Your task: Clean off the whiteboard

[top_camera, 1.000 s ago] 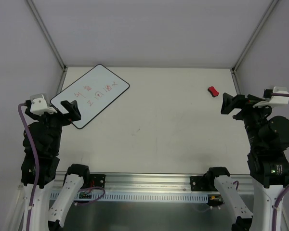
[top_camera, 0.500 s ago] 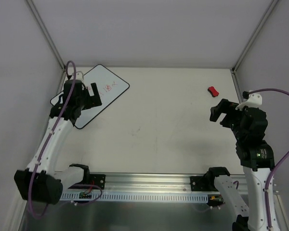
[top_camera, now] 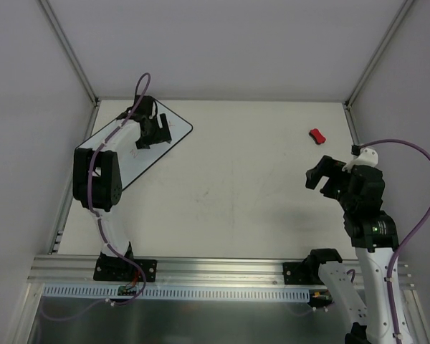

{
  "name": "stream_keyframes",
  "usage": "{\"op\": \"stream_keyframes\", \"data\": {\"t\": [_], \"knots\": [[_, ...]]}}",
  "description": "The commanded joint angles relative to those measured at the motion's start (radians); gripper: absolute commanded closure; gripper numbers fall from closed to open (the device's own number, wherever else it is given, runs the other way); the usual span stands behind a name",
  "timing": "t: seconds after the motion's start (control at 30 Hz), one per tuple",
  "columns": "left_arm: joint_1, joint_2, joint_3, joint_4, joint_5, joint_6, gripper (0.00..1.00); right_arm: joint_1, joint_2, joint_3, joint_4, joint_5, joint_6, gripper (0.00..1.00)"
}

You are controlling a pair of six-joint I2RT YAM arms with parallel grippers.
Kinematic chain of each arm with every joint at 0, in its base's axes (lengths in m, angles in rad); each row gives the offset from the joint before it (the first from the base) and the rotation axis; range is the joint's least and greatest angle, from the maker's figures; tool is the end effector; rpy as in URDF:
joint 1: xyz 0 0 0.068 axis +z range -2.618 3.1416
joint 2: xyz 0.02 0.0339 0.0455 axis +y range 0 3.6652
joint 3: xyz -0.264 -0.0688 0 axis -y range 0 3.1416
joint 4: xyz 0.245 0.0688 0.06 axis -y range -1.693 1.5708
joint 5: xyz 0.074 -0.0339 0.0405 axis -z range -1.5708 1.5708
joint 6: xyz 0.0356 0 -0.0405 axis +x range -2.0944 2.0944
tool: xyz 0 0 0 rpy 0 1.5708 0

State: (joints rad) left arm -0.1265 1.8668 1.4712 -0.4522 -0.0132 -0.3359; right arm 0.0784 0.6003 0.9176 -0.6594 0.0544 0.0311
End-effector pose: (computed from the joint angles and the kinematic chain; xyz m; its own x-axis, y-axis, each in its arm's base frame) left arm 0.4154 -0.0524 0.2448 -0.7410 -0.2380 -0.6279 -0.1343 0.9687 -0.2087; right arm 0.1192 0.0074 0.3593 -0.3351 0.0048 -0.9422 -0.0167 0.9998 0.0111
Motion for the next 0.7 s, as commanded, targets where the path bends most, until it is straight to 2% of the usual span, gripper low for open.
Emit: {"op": "stream_keyframes", "data": {"t": [0.0,0.1,0.3,0.53,0.67], "knots": [[-0.024,0.078,0.075,-0.009,0.029,-0.041,0.19,0.006,-0.004,-0.013,0.015,-0.044,0.05,0.01],[-0.042,0.123,0.087,-0.009,-0.007,-0.038,0.26,0.006,0.003,-0.026,0.014,-0.093,0.062,0.01],[-0.078,0.19,0.074,-0.005,-0.027,-0.048,0.3,0.006,0.001,-0.054,0.015,-0.129,0.092,0.01],[-0.096,0.244,0.069,0.0,-0.043,-0.061,0.31,0.006,-0.016,-0.074,0.014,-0.169,0.075,0.01],[-0.107,0.19,0.055,0.003,-0.06,-0.054,0.31,0.006,-0.034,-0.091,0.003,-0.188,0.067,0.01]]}}
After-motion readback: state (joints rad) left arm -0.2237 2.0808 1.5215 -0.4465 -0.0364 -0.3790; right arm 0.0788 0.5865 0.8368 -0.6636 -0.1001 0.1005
